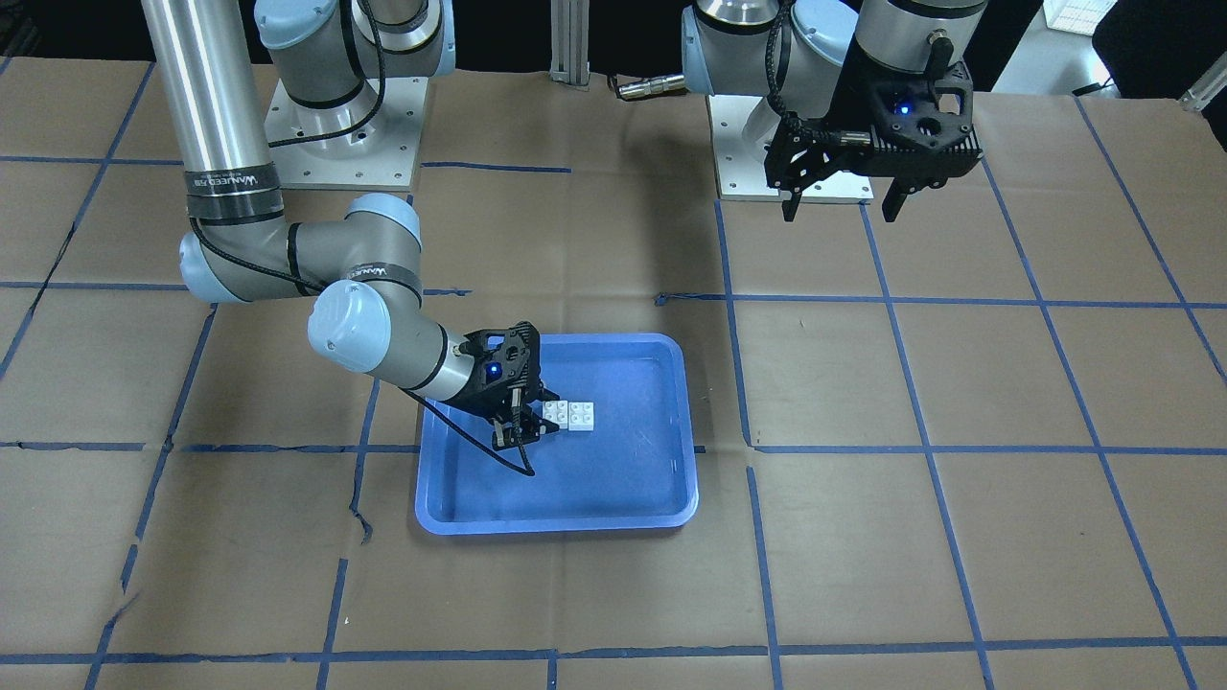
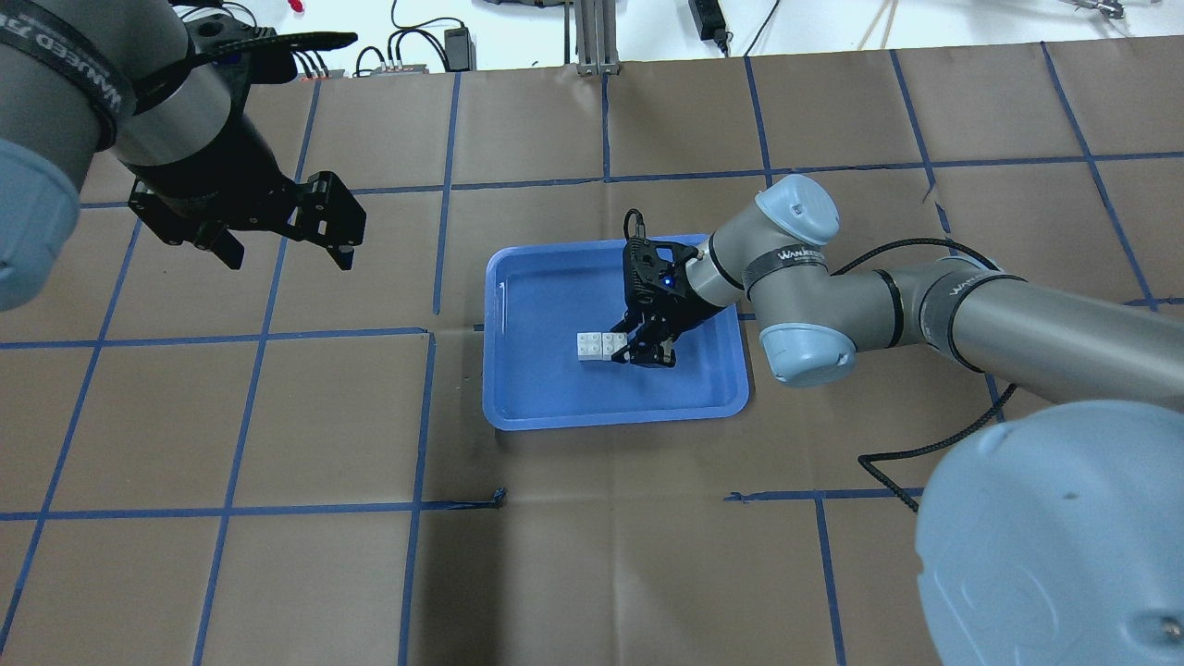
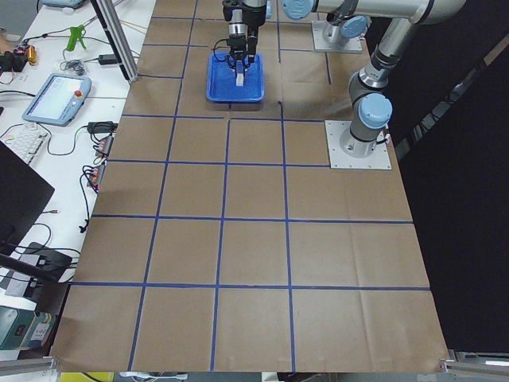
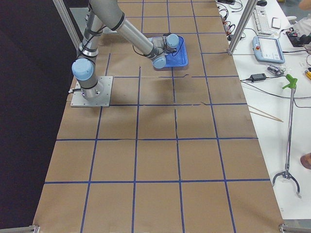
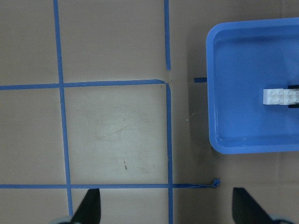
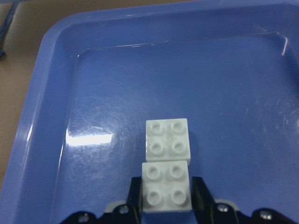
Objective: Assemble white blocks and place on blue tray
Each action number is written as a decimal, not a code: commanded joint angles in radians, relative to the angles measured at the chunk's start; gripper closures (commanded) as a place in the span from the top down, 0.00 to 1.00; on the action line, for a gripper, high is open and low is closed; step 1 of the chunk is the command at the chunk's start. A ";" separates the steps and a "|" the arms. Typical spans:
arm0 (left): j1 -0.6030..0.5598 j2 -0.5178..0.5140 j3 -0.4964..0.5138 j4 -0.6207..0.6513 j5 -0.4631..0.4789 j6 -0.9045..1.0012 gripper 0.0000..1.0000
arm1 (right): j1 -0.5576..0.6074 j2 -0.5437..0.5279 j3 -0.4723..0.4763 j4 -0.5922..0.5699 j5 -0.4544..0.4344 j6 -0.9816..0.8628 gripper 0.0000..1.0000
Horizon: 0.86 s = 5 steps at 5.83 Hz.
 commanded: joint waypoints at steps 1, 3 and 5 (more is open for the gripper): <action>-0.001 0.000 0.000 0.000 -0.001 0.000 0.99 | 0.000 0.000 0.000 0.002 0.002 0.001 0.50; -0.003 -0.002 0.002 -0.002 -0.003 0.002 0.99 | 0.000 -0.006 -0.005 0.006 0.006 0.064 0.99; -0.001 -0.008 0.002 0.000 -0.003 0.002 0.99 | -0.012 -0.032 -0.035 0.021 -0.012 0.164 1.00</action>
